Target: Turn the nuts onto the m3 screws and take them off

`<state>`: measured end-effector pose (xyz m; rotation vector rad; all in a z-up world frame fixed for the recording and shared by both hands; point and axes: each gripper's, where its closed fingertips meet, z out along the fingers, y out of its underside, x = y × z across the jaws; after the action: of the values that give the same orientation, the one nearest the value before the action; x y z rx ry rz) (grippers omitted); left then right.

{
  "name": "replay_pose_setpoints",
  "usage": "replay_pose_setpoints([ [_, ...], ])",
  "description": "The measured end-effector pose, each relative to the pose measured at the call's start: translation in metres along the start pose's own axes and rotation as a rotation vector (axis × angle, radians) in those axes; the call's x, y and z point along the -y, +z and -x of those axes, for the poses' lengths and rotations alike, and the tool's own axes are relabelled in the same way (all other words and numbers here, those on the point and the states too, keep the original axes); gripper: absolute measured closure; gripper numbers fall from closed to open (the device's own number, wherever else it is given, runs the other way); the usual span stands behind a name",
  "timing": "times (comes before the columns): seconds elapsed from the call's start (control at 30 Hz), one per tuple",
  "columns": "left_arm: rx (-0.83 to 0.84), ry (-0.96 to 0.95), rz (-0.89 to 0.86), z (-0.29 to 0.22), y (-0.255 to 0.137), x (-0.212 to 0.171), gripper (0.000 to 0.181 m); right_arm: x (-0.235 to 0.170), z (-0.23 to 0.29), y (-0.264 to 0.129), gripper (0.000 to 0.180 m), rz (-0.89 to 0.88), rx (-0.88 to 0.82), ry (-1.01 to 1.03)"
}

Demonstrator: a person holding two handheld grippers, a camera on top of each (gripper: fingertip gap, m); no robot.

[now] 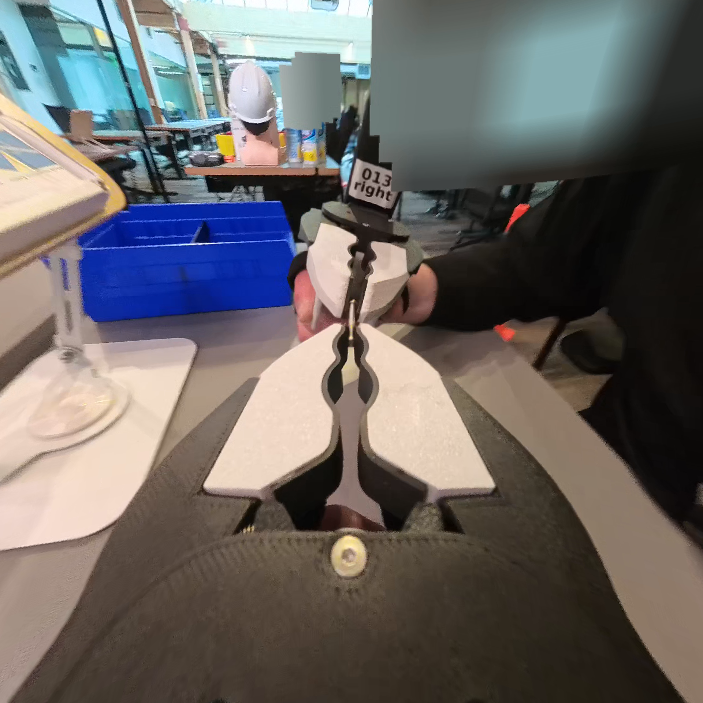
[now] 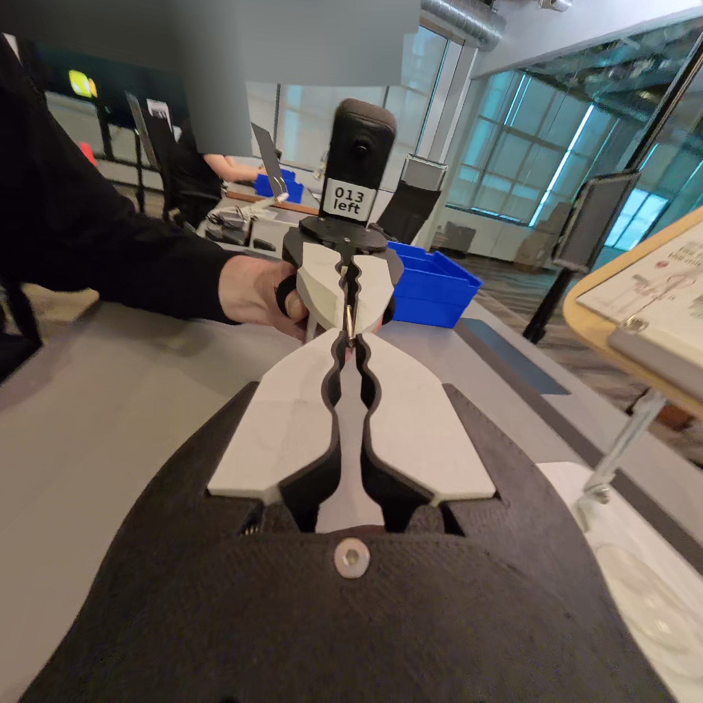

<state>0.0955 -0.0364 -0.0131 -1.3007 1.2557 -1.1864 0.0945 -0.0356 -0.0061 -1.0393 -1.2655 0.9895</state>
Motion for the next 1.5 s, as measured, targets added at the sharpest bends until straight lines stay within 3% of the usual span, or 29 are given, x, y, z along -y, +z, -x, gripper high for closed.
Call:
replay_pose_setpoints([
  [0.3,-0.22,-0.432,-0.161,-0.009,0.006,0.004,0.179,0.002,0.003,-0.006,0.175,0.219,-0.156,-0.557],
  [0.4,-0.253,-0.488,-0.196,-0.009,0.007,0.003,0.178,0.001,0.004,-0.008,0.175,0.254,-0.169,-0.626],
  [0.53,-0.228,-0.415,-0.194,-0.01,0.009,0.004,0.177,0.0,0.003,-0.009,0.175,0.181,-0.125,-0.445],
  [0.63,-0.136,-0.284,-0.137,-0.007,0.014,0.001,0.144,0.0,0.0,-0.01,0.175,0.125,-0.098,-0.295],
  [0.7,-0.069,-0.174,-0.113,-0.005,0.015,-0.001,0.141,0.0,-0.003,-0.01,0.175,0.084,-0.077,-0.181],
  [1.03,0.179,0.29,-0.021,0.002,0.006,0.007,0.156,-0.004,-0.005,-0.011,0.175,-0.085,0.094,0.303],
  [1.33,0.184,0.36,0.032,0.0,0.008,0.002,0.176,-0.003,-0.001,-0.01,0.175,-0.137,0.164,0.409],
  [1.5,0.166,0.341,0.031,-0.001,0.007,0.002,0.177,-0.003,0.001,-0.009,0.175,-0.134,0.172,0.412],
])
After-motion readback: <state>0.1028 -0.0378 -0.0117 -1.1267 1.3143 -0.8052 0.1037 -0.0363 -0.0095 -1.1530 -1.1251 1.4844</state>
